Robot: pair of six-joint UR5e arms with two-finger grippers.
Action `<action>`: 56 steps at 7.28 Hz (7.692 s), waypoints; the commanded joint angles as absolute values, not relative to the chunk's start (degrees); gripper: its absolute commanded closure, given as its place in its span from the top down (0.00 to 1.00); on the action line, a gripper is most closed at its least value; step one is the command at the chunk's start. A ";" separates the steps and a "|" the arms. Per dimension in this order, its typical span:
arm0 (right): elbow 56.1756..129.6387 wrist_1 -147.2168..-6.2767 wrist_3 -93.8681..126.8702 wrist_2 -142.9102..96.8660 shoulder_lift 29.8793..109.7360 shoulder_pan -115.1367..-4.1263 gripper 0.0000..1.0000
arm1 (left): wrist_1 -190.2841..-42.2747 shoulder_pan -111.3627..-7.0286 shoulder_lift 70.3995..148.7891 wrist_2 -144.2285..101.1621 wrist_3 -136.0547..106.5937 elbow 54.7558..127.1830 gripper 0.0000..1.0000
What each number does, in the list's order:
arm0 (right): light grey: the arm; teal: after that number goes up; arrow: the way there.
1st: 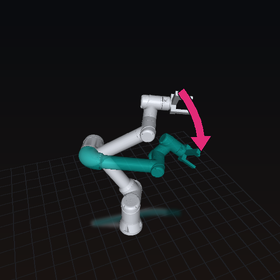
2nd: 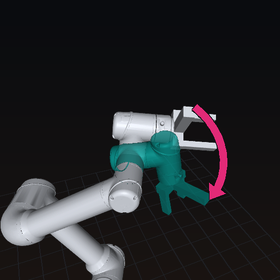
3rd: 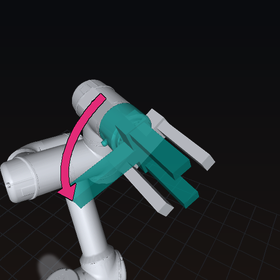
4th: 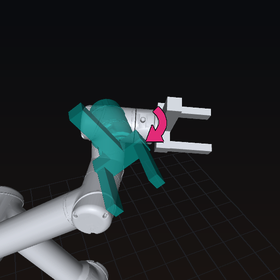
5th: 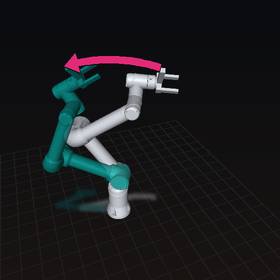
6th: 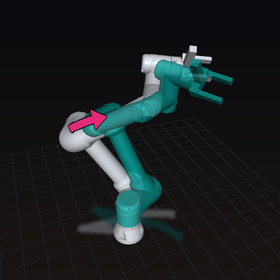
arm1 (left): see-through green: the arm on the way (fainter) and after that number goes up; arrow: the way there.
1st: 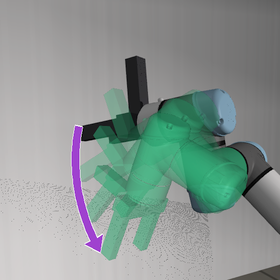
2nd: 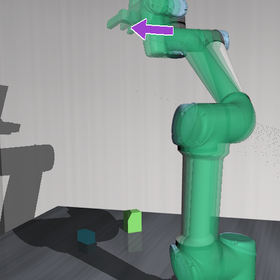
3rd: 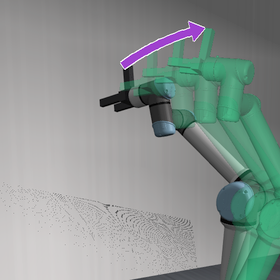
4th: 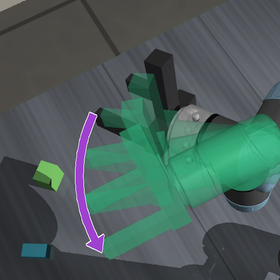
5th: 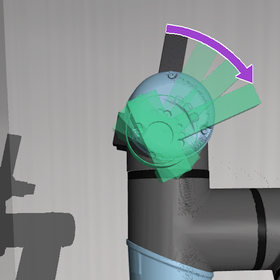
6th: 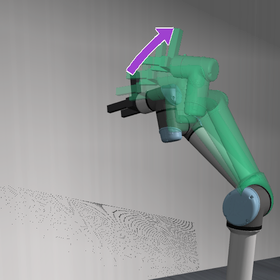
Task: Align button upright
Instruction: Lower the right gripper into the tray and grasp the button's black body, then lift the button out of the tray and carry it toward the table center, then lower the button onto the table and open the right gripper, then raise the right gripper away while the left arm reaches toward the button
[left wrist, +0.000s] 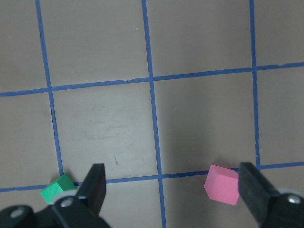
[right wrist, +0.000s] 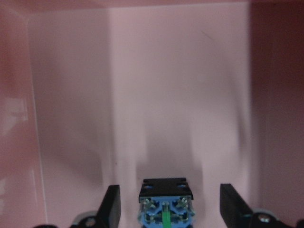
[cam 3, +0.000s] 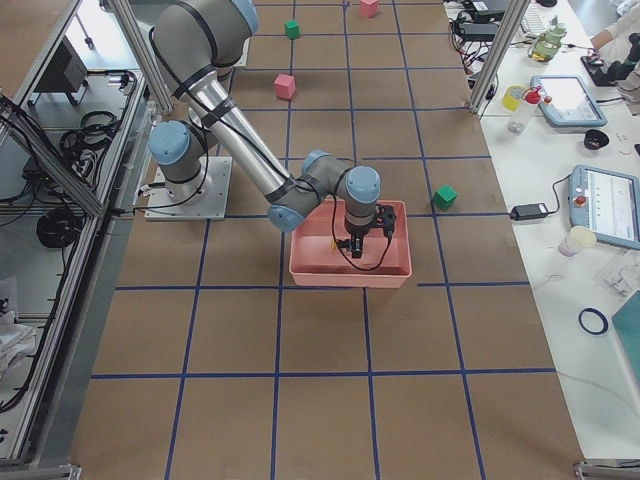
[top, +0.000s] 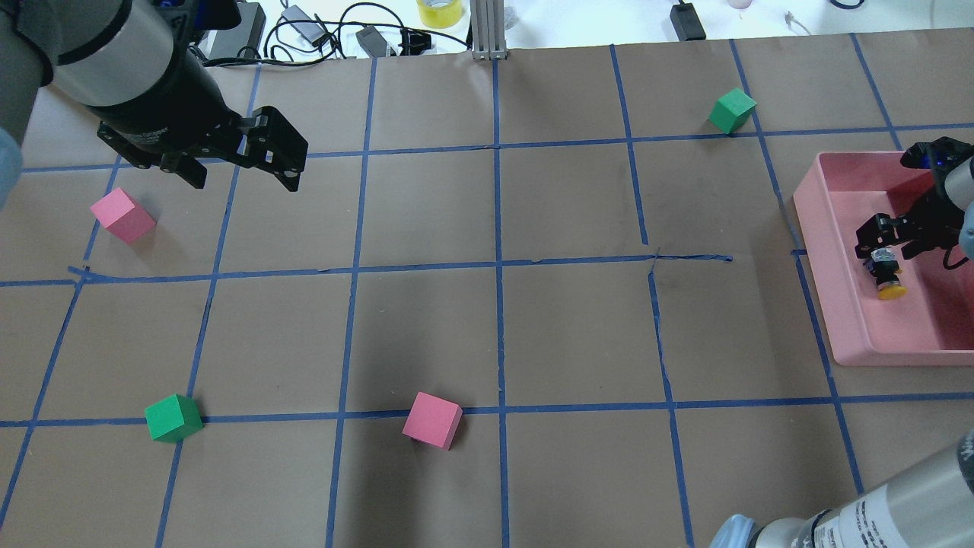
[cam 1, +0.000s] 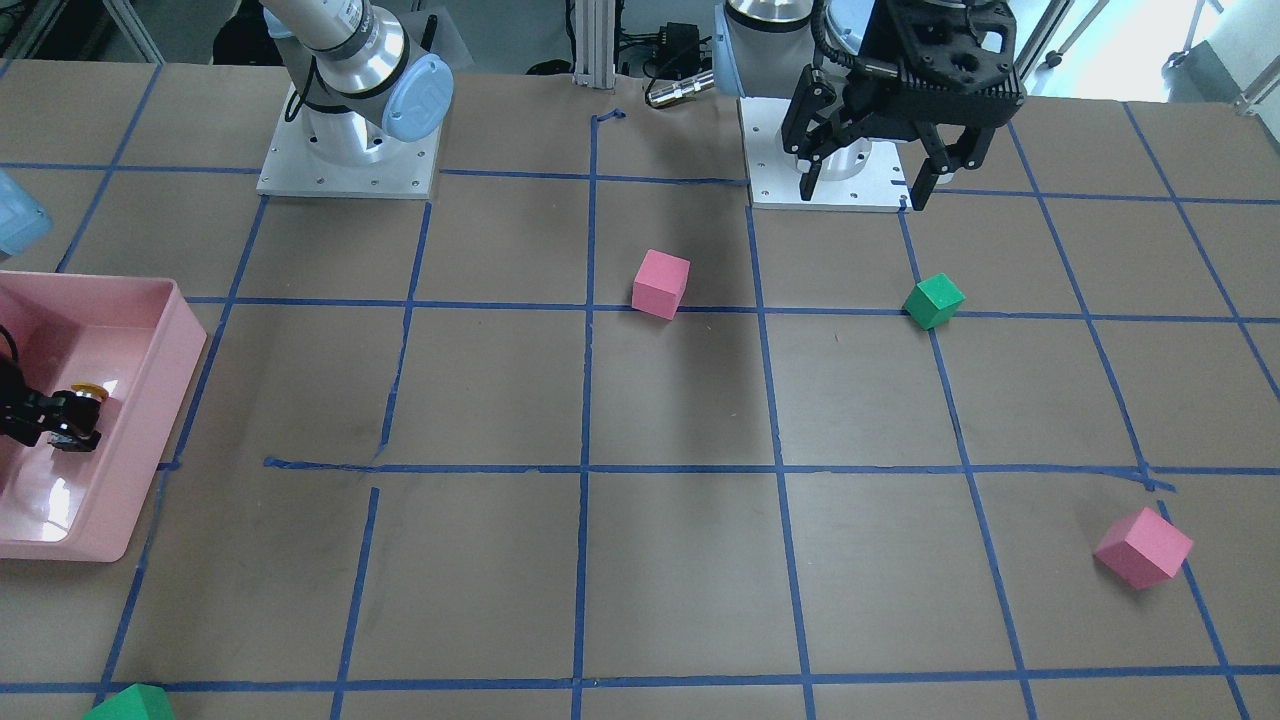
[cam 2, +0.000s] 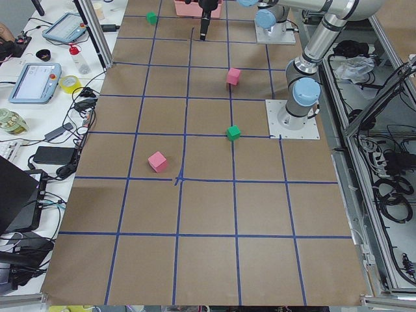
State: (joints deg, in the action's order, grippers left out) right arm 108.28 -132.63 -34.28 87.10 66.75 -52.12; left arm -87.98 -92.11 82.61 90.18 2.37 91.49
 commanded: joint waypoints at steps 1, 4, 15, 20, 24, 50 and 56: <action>108.37 -131.84 -35.67 87.10 66.88 -52.12 0.02 | -88.07 -92.11 82.53 90.18 2.37 91.49 1.00; 108.19 -131.92 -36.21 87.10 67.24 -52.12 0.00 | -87.98 -92.11 82.62 90.18 2.37 91.49 1.00; 94.75 -111.53 -18.89 84.73 80.34 -76.31 0.00 | -87.98 -92.11 82.62 90.09 2.37 91.49 1.00; 94.75 -125.38 11.14 85.07 70.43 -99.65 0.00 | -87.98 -92.11 82.62 90.09 2.37 91.49 1.00; 94.57 -133.92 22.38 85.86 63.12 -107.37 0.00 | -87.98 -92.02 82.62 90.09 2.37 91.49 1.00; 92.21 -104.85 6.02 88.59 78.36 -97.78 1.00 | -82.39 -92.90 83.67 89.65 0.62 95.60 1.00; 85.78 -91.49 1.41 89.12 85.87 -92.55 1.00 | -42.79 -103.96 88.05 95.18 -15.18 114.92 1.00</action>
State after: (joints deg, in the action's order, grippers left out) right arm 86.17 -91.60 1.47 88.98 85.71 -92.59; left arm -52.08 -101.26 86.10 93.85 -11.91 110.65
